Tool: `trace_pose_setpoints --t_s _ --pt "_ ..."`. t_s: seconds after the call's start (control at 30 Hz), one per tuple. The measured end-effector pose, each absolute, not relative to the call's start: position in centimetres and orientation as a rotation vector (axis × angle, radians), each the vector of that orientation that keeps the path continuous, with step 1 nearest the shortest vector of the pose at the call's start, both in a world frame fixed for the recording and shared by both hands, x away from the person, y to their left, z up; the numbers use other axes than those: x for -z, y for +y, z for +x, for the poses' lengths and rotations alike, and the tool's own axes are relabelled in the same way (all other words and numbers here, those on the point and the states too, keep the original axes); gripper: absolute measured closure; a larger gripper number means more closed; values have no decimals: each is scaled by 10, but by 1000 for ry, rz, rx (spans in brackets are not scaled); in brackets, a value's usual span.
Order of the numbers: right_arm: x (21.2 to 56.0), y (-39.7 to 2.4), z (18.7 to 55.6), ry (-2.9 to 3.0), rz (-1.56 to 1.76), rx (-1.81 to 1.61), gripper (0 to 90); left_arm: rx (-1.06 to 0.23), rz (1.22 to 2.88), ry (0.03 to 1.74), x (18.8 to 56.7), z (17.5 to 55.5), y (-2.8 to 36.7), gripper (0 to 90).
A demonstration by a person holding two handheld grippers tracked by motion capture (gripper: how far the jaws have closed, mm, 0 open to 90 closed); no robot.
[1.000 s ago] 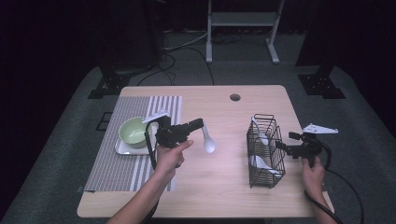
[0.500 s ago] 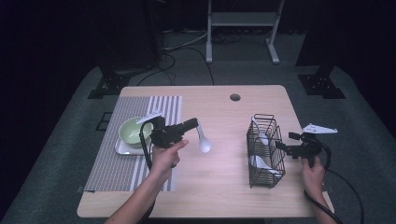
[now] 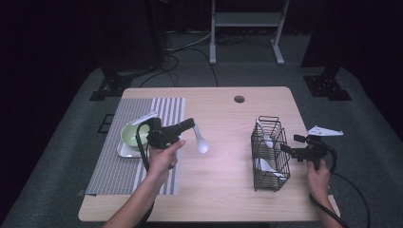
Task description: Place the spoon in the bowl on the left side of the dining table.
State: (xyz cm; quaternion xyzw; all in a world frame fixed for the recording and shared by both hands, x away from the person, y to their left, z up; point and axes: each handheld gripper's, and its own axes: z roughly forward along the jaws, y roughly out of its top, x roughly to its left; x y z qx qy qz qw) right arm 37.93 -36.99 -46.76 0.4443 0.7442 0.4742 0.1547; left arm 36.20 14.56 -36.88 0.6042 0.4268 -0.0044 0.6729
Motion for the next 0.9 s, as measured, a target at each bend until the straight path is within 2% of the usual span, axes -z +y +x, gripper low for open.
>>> trace_pose_setpoints --t_s 0.9 --pt "468 -370 380 2135 1276 -1363 94 -33 1313 1014 368 366 175 857"
